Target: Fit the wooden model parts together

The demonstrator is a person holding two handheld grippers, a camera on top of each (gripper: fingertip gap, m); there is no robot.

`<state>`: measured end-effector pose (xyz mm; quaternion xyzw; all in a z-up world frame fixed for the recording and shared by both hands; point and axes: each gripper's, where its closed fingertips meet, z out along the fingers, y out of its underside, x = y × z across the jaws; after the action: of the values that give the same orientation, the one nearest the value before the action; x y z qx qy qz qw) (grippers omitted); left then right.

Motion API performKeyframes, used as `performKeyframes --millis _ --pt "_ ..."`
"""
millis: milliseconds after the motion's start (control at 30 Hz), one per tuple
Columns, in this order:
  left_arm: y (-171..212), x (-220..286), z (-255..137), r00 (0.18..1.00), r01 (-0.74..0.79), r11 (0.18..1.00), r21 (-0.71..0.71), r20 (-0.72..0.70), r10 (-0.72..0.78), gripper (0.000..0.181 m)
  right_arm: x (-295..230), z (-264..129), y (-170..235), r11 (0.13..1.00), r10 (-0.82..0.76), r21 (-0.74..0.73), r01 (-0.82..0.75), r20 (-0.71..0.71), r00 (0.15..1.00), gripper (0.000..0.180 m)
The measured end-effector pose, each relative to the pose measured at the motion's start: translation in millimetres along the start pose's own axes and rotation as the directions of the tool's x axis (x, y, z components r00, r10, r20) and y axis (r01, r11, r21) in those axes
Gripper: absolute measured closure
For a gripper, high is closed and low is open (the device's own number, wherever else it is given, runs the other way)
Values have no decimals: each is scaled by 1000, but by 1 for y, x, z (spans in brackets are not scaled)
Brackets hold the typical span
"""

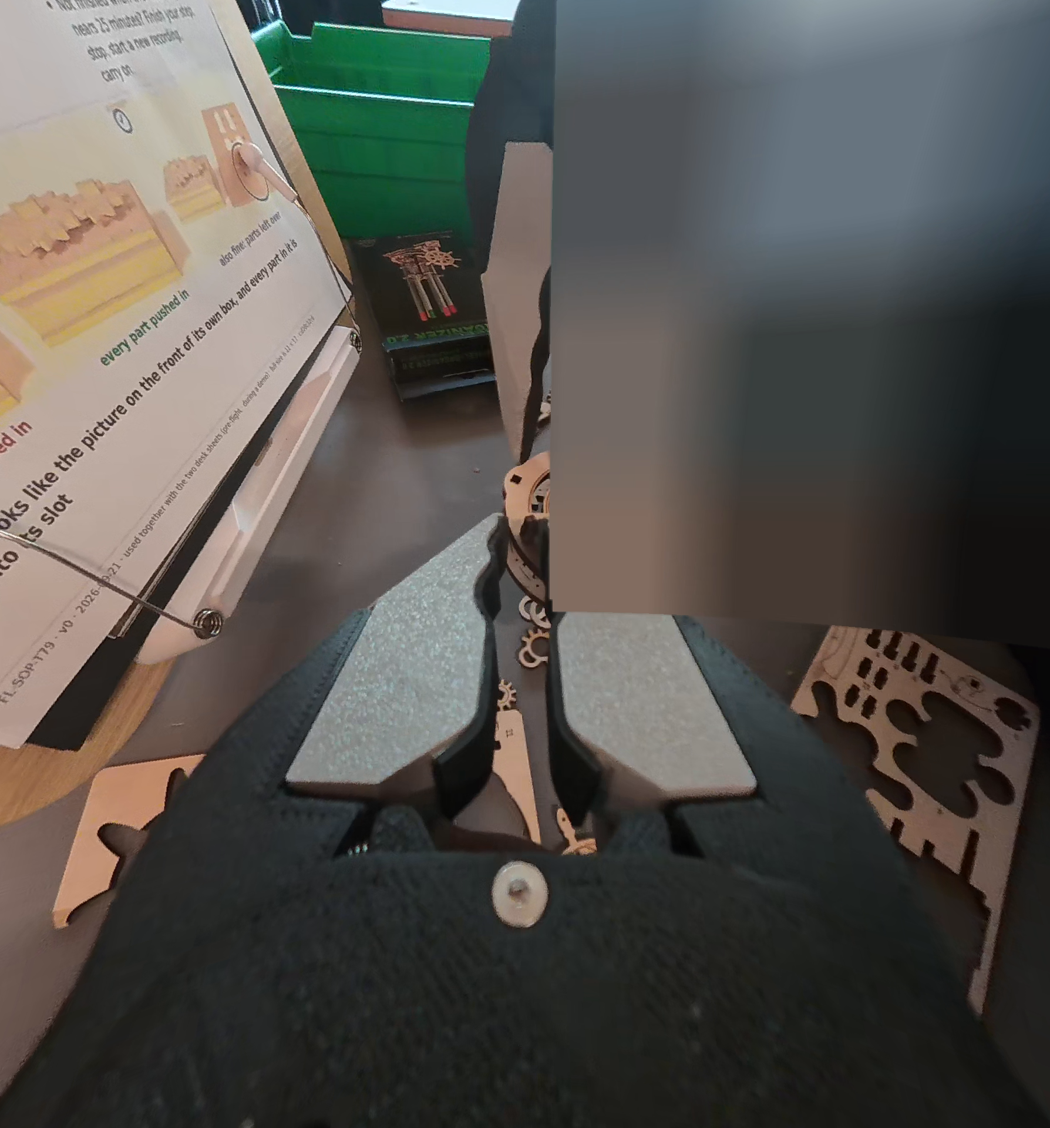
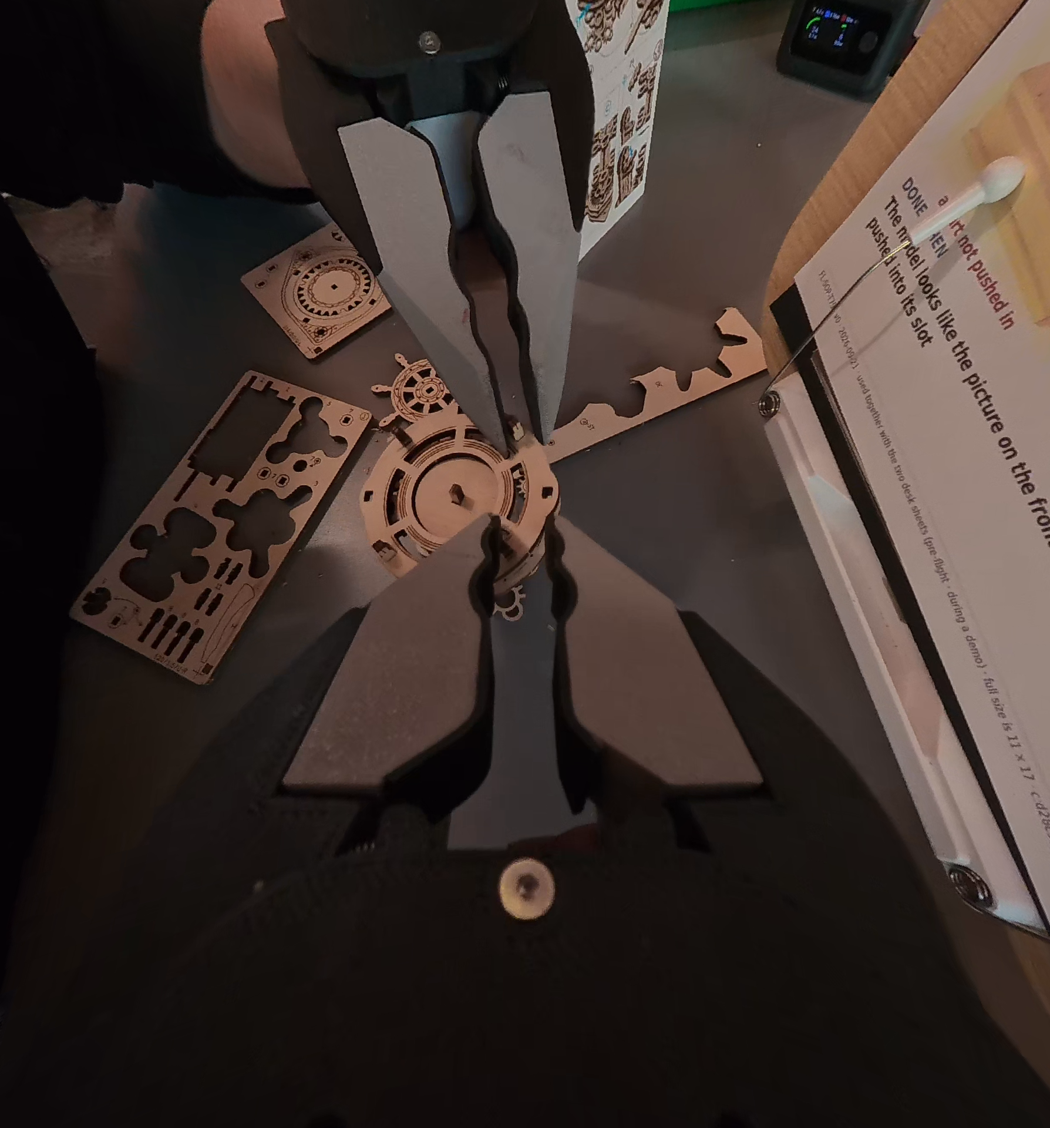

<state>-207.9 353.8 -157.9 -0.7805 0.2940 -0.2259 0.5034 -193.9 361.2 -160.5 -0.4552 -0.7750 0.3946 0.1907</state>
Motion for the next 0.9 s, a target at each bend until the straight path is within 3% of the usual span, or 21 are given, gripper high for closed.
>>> performKeyframes --millis 333,533,700,767,900 --pt "1 -1 1 1000 26 1000 -15 -3 -26 174 2 0 3 999 43 6 -43 12 999 166" --pt "2 -2 0 1000 23 999 -29 5 -23 174 -13 -8 -7 999 -19 37 17 57 998 154" --pt "3 -2 -1 1000 20 999 -45 9 -20 174 -19 5 2 994 -96 -39 97 25 995 147" --pt "0 -8 -9 999 -9 999 -53 42 12 164 -19 5 2 994 -95 -50 96 28 995 147" --pt "-19 5 -30 997 -62 998 -3 -37 62 175 -18 3 4 992 -106 -71 108 23 994 149"
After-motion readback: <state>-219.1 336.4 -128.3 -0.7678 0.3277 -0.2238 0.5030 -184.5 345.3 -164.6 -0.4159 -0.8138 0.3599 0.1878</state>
